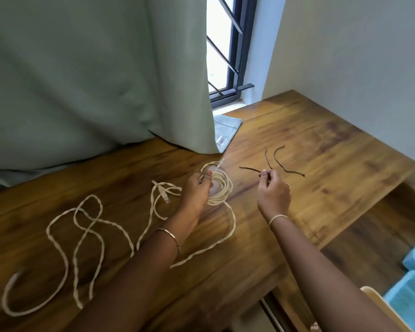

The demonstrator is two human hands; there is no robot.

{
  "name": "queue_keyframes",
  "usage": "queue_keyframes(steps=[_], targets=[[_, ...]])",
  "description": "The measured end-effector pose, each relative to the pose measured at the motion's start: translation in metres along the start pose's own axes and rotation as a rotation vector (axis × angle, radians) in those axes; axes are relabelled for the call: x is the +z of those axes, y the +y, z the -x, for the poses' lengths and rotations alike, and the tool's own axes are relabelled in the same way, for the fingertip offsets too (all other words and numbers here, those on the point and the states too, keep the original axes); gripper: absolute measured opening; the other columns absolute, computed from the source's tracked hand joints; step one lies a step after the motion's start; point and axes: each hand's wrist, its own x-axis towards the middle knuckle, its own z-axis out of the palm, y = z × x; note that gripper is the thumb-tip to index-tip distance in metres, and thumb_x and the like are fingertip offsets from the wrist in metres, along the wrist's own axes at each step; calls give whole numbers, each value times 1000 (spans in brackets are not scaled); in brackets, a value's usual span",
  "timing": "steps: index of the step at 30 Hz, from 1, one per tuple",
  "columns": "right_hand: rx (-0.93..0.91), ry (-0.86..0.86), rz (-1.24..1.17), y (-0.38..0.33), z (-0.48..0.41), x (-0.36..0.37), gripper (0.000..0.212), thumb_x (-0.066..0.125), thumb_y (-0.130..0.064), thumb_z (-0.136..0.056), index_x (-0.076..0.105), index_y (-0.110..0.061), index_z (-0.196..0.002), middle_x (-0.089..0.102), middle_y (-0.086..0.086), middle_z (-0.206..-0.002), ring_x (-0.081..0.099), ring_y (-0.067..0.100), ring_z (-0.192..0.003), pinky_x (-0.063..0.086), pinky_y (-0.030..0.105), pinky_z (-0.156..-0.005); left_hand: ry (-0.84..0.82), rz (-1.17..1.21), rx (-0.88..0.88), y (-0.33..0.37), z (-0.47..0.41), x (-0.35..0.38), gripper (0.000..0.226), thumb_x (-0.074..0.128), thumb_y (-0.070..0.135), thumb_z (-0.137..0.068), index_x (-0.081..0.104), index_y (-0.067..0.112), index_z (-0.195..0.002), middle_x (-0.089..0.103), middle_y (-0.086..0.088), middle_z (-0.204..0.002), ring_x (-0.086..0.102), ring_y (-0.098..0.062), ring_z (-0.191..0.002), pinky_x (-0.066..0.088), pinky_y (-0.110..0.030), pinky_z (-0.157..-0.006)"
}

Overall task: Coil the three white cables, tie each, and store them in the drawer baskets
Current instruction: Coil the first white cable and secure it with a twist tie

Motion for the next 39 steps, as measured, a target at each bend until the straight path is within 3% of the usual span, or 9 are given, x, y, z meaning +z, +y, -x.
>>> queue_keyframes(steps=[3, 10, 14, 17, 20, 23, 29, 34, 39], targets=[[-14, 3, 197, 17, -15, 1, 18, 50, -26, -97, 65, -20, -104, 64, 1, -112, 52, 27, -111, 33, 40, -92, 0, 0, 6, 0, -5, 4, 22, 47, 34, -100, 60, 16, -100, 66, -10, -101, 62, -24, -92, 50, -35, -81], [-288, -185, 515, 22, -51, 9, 23, 55, -27, -94, 67, -32, -113, 69, -7, -114, 47, 21, -121, 16, 38, -95, -5, 25, -45, 4, -19, 12, 22, 43, 36, -101, 56, 21, -110, 65, -5, -107, 62, -22, -99, 49, -34, -85], [-382, -154, 649, 15, -60, 11, 15, 63, -23, -88, 70, -27, -101, 73, -1, -95, 57, 23, -109, 18, 38, -91, -3, 2, -33, 7, -26, 15, 30, 43, 36, -101, 58, 16, -116, 66, -9, -112, 63, -25, -102, 52, -42, -93], [-435, -140, 724, 10, -65, 14, 14, 65, -8, -79, 64, -21, -82, 69, 3, -77, 61, 26, -90, 29, 38, -87, 5, -4, -35, 7, -31, 17, 30, 42, 36, -101, 59, 16, -116, 67, -9, -111, 64, -25, -101, 52, -44, -92], [-499, -204, 721, 7, -64, 18, 21, 59, -1, -75, 58, -18, -87, 65, 5, -83, 60, 29, -86, 37, 37, -81, 3, -16, -21, 6, -35, 16, 31, 42, 37, -101, 59, 15, -115, 67, -9, -109, 64, -25, -99, 53, -43, -91], [-442, -244, 625, 3, -60, 19, 19, 60, -8, -82, 60, -21, -95, 62, 3, -96, 58, 25, -95, 37, 37, -85, 4, -37, -7, 7, -35, 13, 32, 41, 37, -102, 59, 14, -114, 67, -8, -106, 64, -23, -97, 53, -37, -85], [-272, -299, 101, -18, -49, 9, 25, 61, -9, -87, 73, -27, -99, 70, -3, -101, 62, 17, -96, 48, 41, -92, 5, -48, -1, 10, -33, 3, 34, 39, 36, -102, 59, 11, -116, 67, -7, -105, 64, -19, -95, 52, -34, -82], [-178, -398, -207, -42, -26, -11, 27, 62, -5, -89, 72, -27, -103, 69, -11, -97, 62, 5, -93, 54, 27, -86, 13, -91, 32, 13, -26, -5, 37, 39, 36, -102, 58, 10, -120, 65, -10, -113, 61, -24, -105, 50, -40, -92], [-189, -382, -398, -69, -7, -24, 14, 72, -20, -85, 72, -25, -98, 71, -11, -91, 62, 4, -87, 45, 7, -72, 46, -109, 69, 13, -15, -15, 36, 41, 34, -102, 60, 7, -116, 65, -11, -114, 61, -25, -105, 49, -37, -91]])
